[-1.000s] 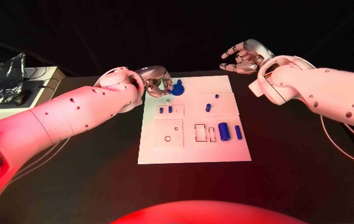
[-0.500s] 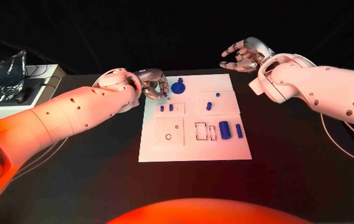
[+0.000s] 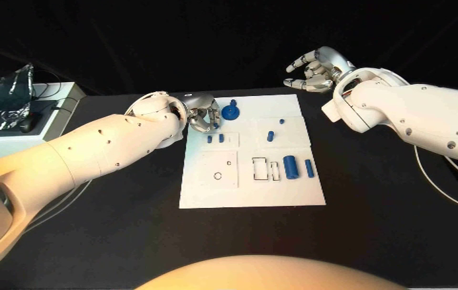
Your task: Assemble the parts on the task board
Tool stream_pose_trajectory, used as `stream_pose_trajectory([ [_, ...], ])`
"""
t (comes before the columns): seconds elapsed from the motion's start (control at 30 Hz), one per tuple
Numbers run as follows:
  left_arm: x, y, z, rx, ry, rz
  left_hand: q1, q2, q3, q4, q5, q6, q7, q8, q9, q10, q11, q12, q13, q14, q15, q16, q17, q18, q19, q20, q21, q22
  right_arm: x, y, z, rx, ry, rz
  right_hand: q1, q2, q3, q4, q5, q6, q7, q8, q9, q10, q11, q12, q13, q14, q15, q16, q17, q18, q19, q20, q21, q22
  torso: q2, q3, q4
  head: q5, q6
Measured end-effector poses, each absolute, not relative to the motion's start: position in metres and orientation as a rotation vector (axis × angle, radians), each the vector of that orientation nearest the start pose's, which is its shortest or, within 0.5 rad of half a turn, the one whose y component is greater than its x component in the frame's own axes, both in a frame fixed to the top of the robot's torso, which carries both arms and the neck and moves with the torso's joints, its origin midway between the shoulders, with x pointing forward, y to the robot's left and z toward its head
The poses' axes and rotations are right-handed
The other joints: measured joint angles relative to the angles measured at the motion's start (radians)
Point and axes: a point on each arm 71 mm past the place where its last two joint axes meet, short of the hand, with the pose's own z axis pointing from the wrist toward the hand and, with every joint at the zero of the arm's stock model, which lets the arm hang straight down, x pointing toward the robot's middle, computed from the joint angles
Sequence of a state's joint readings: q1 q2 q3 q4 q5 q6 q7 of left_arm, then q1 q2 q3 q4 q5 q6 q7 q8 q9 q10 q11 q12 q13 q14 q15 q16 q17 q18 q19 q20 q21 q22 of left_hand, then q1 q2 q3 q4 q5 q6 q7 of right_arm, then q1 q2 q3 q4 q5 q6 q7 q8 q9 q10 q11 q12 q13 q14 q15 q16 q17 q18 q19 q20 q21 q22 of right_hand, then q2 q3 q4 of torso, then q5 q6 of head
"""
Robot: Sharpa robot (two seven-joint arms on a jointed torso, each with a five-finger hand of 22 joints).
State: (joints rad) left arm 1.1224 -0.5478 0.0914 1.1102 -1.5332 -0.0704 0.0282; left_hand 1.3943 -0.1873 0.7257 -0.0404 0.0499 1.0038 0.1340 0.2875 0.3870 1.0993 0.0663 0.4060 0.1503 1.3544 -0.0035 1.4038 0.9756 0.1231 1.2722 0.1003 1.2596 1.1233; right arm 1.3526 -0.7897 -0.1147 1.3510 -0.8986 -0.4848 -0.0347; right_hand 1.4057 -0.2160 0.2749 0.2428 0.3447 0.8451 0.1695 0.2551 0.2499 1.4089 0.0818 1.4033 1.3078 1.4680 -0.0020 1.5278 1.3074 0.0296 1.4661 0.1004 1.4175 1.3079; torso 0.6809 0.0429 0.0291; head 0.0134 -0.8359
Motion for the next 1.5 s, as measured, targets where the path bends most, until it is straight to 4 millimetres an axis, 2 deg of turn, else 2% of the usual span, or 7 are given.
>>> stream_pose_trajectory([
  [1.5, 0.5506, 0.1539, -0.2253, 0.250, 1.822, -0.631, 0.000, 0.000, -0.003, -0.003, -0.003, 0.008, -0.003, -0.008, 0.001, 0.007, 0.000, -0.006, 0.000, 0.000, 0.000, 0.000, 0.000, 0.000, 0.000, 0.000, 0.000, 0.001, 0.5372, -0.2385, -0.1384, 0.382, 1.531, 0.759, 0.000, 0.000, 0.000, 0.000, 0.000, 0.000, 0.000, 0.000, 0.000, 0.000, 0.000, 0.000, 0.000, 0.000, 0.000, 0.000, 0.000, 0.000, 0.000, 0.000, 0.000, 0.000, -0.002, 0.0000, 0.0008, -0.006, -0.003],
])
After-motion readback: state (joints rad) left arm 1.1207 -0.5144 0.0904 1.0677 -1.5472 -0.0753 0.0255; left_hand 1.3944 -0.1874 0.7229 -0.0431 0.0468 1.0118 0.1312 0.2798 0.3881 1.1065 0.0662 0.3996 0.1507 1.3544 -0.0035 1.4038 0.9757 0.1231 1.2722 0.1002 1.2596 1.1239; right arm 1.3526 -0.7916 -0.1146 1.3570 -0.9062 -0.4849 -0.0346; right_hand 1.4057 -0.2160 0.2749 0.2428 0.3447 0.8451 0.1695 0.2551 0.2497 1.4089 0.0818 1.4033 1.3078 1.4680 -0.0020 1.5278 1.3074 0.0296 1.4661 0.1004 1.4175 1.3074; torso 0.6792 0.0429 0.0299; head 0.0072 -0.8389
